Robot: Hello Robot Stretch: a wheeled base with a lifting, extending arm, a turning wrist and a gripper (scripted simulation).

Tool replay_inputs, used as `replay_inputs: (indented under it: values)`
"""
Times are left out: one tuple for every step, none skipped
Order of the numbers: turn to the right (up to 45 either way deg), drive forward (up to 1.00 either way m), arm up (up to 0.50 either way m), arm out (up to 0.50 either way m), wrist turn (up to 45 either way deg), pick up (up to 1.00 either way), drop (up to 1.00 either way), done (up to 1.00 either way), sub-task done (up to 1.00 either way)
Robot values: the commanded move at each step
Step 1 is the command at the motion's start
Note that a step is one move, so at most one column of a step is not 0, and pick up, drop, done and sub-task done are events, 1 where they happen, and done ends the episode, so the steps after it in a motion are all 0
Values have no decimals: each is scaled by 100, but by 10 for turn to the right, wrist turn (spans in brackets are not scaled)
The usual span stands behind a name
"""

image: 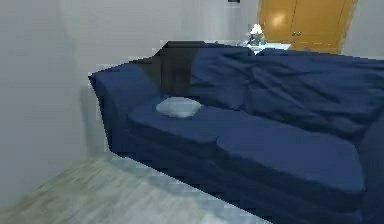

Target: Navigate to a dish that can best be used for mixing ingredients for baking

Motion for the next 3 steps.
replay_inputs:
  values:
    - [450,0,0,0,0,0,0,0,0]
    - [450,0,0,0,0,0,0,0,0]
    - [60,0,0,0,0,0,0,0,0]
